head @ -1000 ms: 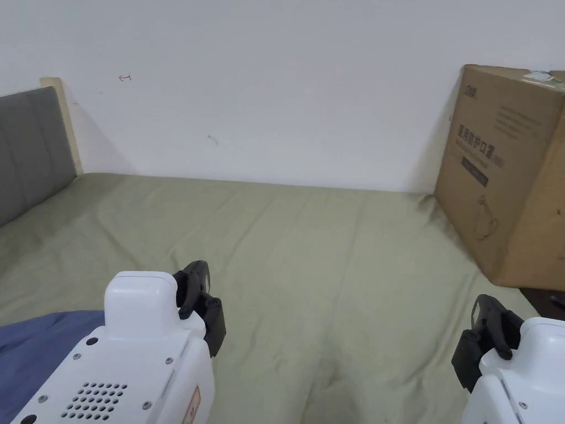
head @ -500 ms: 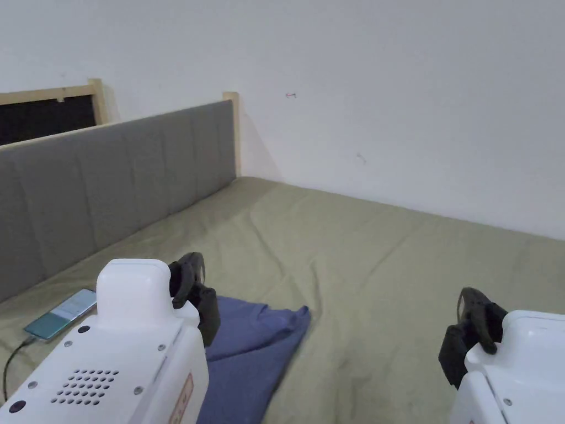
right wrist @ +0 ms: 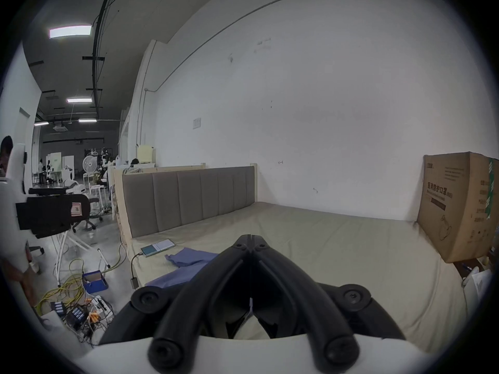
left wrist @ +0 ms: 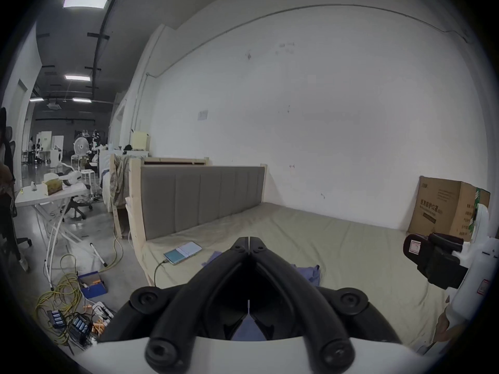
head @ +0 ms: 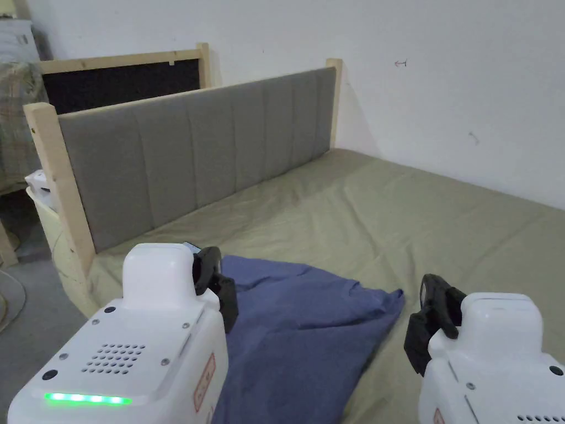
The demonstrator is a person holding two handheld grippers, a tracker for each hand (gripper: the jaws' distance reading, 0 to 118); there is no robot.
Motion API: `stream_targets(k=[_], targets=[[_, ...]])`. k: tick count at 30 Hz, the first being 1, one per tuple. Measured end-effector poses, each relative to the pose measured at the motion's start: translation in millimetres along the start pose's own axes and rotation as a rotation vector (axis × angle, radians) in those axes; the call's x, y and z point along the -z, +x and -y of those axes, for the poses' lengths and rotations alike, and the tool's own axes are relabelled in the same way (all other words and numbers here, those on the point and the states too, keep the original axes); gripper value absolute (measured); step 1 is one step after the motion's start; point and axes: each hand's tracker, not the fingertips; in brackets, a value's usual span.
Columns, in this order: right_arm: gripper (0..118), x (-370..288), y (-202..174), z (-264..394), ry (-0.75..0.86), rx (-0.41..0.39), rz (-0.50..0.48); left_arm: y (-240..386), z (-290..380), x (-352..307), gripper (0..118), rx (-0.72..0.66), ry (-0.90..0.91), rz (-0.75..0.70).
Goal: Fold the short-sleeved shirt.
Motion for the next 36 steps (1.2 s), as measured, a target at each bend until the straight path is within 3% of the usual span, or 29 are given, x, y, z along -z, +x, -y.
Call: stream_targets(k=[6, 10, 12, 16, 21, 22, 23, 24, 25, 28, 36], targets=[[0, 15.7, 18.3, 15.3, -0.076, 0.009, 0.035, 9.5, 44.0, 107.5, 0, 0.010, -0.295, 0.115], [0, 25.4, 32.2, 27.5, -0.129, 0.014, 0.073, 18.3, 96.1, 191.0, 0, -0.011, -0.542, 0.114], [0, 28.9, 39.5, 32.6, -0.152, 0.018, 0.084, 18.9, 119.8, 221.3, 0, -0.017, -0.606, 0.126], [0, 35.4, 53.3, 41.2, -0.200, 0.013, 0.117, 29.0, 153.2, 265.5, 0, 0.134, -0.724, 0.135], [0, 38.0, 68.3, 46.6, -0.237, 0.073, 0.123, 29.3, 151.9, 265.3, 0, 0.062, -0.711, 0.133], [0, 38.0, 70.2, 47.4, -0.243, 0.079, 0.123, 29.4, 152.6, 265.5, 15, 0.072, -0.705, 0.141], [0, 37.7, 71.1, 48.2, -0.247, 0.081, 0.126, 30.1, 153.4, 268.4, 49, 0.089, -0.723, 0.158], [0, 37.1, 71.6, 49.0, -0.250, 0.082, 0.129, 33.0, 154.8, 270.3, 91, 0.108, -0.767, 0.178], [0, 36.9, 71.2, 49.3, -0.254, 0.082, 0.130, 34.9, 158.1, 272.9, 118, 0.123, -0.799, 0.177], [0, 36.5, 71.7, 51.0, -0.267, 0.087, 0.124, 40.7, 159.0, 277.3, 114, 0.125, -0.757, 0.197], [0, 38.6, 74.5, 54.9, -0.295, 0.082, 0.111, 49.0, 183.2, 300.1, 112, 0.161, -0.882, 0.191]])
